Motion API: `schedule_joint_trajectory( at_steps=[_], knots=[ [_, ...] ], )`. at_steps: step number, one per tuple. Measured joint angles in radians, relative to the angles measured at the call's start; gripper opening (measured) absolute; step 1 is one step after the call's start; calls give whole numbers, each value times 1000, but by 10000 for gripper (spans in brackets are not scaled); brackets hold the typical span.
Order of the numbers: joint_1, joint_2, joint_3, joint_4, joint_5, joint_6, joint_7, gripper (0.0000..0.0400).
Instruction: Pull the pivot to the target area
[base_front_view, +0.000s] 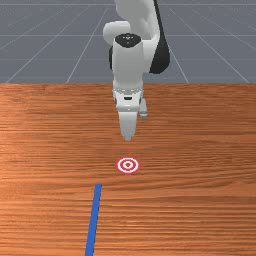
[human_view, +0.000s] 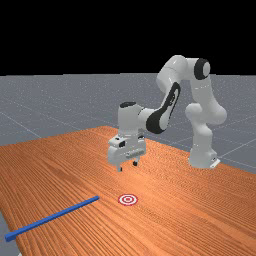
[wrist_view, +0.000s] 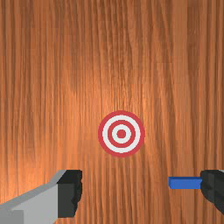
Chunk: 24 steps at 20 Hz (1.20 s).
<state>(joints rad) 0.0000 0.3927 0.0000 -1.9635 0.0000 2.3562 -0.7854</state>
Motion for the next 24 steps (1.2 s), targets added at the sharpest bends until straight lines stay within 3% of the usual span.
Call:
schedule_joint_trajectory(
  at_steps=[1, 2, 3, 5, 6, 7, 8, 10, 12, 13, 17, 18, 22, 24],
  knots=[
    [0, -15, 0, 108, 1, -228, 0, 244],
    [0, -50, 0, 297, 1, -472, 0, 148],
    [1, 37, 0, 703, 1, -797, 0, 90],
    [0, -14, 0, 753, 1, -792, 0, 33],
    [-3, -17, 4, 754, -2, -792, -35, 177],
    [-2, -17, 4, 755, -2, -792, -32, 265],
    [-1, -13, 5, 762, -2, -795, -35, 318],
    [-6, -5, 6, 773, 24, -799, -14, 370],
    [-10, -4, 8, 777, 35, -802, -17, 389],
    [6, -16, -7, 756, 11, -794, 81, 394],
    [3, -28, -4, 767, 10, -820, 53, 399],
    [0, -86, 0, 669, 8, -709, 15, 400],
    [0, -75, 0, 728, 8, -757, 15, 400],
    [8, -38, -4, 802, -17, -833, 23, 400]
  ],
)
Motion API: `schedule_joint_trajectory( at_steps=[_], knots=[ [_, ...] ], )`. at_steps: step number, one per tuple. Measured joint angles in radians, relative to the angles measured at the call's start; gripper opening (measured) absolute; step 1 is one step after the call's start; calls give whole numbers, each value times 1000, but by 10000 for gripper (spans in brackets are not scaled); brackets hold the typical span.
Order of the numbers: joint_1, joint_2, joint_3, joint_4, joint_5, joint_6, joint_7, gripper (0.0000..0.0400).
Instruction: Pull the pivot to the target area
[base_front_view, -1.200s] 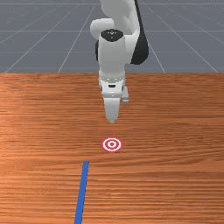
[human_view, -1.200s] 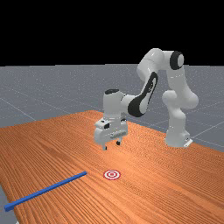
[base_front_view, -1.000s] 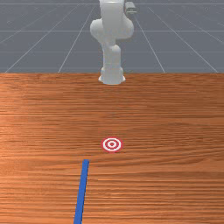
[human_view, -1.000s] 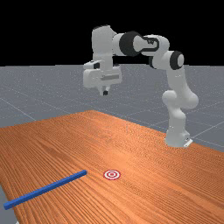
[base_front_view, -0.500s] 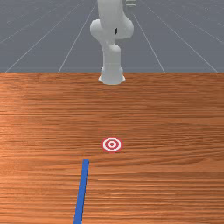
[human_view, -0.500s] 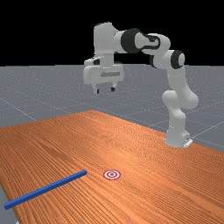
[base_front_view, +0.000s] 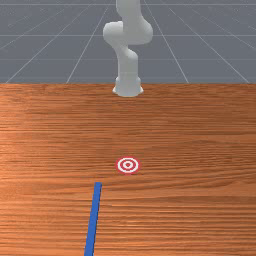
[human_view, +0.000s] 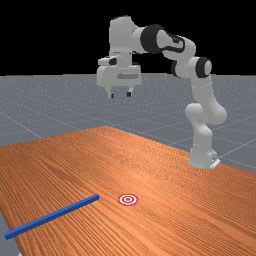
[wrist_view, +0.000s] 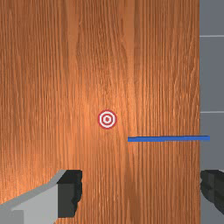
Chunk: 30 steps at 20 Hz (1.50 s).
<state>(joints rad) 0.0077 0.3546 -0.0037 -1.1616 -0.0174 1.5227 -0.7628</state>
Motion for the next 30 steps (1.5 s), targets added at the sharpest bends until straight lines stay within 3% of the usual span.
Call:
schedule_joint_trajectory(
  at_steps=[3, 4, 5, 8, 9, 14, 19, 21, 30],
  knots=[
    [1, -5, 0, -17, -2, 13, 1, 400],
    [-4, 47, 3, 75, 19, -72, -5, 400],
    [-8, -12, 7, -46, 17, 34, -45, 400],
    [-9, -23, 8, -96, 17, 72, -54, 400],
    [-6, -50, 4, -155, 18, 133, -16, 400],
    [-18, 2, -4, -59, 21, 34, -24, 400],
    [-19, 1, -4, -88, 20, 53, -24, 400],
    [-18, -24, -5, -145, 21, 107, -13, 400],
    [-23, -20, -8, -148, 26, 111, -14, 400]
  ],
)
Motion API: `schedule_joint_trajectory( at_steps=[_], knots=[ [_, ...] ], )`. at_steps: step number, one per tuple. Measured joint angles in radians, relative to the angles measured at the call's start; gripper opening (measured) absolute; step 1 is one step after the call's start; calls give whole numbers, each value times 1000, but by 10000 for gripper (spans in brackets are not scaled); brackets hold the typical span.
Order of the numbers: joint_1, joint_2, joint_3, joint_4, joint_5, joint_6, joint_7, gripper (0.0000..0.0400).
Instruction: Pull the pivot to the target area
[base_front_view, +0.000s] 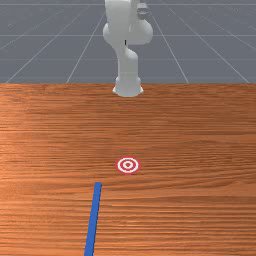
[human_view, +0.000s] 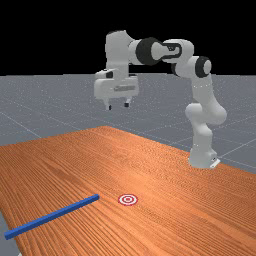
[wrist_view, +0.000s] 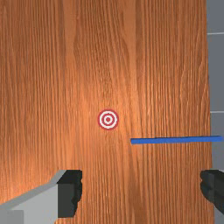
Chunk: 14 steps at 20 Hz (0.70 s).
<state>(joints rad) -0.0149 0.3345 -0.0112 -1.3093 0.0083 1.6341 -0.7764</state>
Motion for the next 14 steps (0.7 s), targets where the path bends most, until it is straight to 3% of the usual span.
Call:
schedule_joint_trajectory(
  at_steps=[2, 3, 4, 7, 8, 9, 10, 12, 14],
  knots=[
    [-5, 0, 1, 1, 6, -1, -20, 400],
    [-33, 7, 14, 10, 102, -16, -54, 400],
    [-17, 7, 14, 22, 1, -19, -141, 400],
    [-21, 18, 19, 70, -2, -58, -192, 400],
    [-18, 23, 14, 91, 1, -73, -146, 244],
    [-8, 3, 1, 61, 7, -62, -18, 148],
    [-7, -17, 0, 33, 7, -53, -7, 90],
    [1, -53, -10, -19, 10, -35, 104, 33],
    [3, -71, -13, -42, 11, -28, 144, 12]
  ],
)
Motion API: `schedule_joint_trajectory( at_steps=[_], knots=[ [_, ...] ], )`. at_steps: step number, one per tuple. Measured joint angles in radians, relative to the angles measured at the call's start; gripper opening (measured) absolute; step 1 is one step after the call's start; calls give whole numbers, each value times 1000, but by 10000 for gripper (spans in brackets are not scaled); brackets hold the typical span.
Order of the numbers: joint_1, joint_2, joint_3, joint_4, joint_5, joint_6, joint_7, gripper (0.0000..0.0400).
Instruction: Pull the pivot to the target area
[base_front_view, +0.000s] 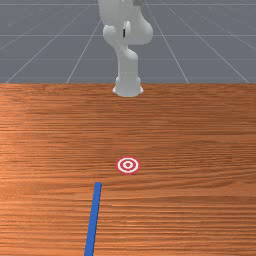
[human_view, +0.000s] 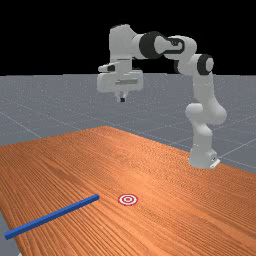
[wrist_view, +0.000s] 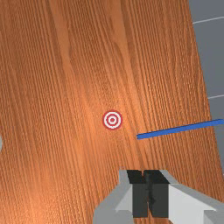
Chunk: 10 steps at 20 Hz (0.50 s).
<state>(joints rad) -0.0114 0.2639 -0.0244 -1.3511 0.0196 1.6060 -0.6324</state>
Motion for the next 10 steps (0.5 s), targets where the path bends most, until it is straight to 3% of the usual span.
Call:
schedule_joint_trajectory(
  at_steps=[3, 4, 6, 10],
  knots=[
    [4, -15, -5, -18, 1, 4, 63, 3],
    [29, -19, -36, -24, 8, 12, 417, 2],
    [26, -18, -48, -23, 10, 12, 478, 1],
    [-8, -237, -16, -318, -3, 83, 637, 0]
  ],
)
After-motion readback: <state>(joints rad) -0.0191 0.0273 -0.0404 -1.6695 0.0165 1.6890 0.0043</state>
